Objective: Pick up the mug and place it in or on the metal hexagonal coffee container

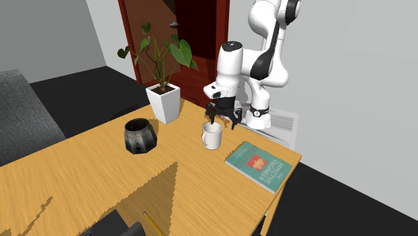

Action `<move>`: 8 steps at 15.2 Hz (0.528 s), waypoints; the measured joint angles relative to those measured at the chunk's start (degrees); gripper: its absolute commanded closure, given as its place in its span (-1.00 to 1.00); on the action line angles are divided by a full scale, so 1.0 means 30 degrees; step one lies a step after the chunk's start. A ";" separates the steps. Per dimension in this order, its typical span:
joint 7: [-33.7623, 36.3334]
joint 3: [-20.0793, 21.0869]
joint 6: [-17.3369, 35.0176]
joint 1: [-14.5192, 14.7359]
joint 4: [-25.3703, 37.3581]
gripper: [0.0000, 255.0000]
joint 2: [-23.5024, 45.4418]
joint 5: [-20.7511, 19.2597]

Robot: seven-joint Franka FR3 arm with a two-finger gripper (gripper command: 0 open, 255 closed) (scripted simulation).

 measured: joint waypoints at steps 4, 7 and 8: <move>-0.0143 -0.0164 0.1339 -0.0051 -0.0296 -1.00 0.0944 0.0029; -0.0122 -0.0205 0.2268 -0.0061 -0.0652 -1.00 0.1513 0.0019; -0.0123 -0.0217 0.2458 -0.0066 -0.0712 -1.00 0.1644 0.0016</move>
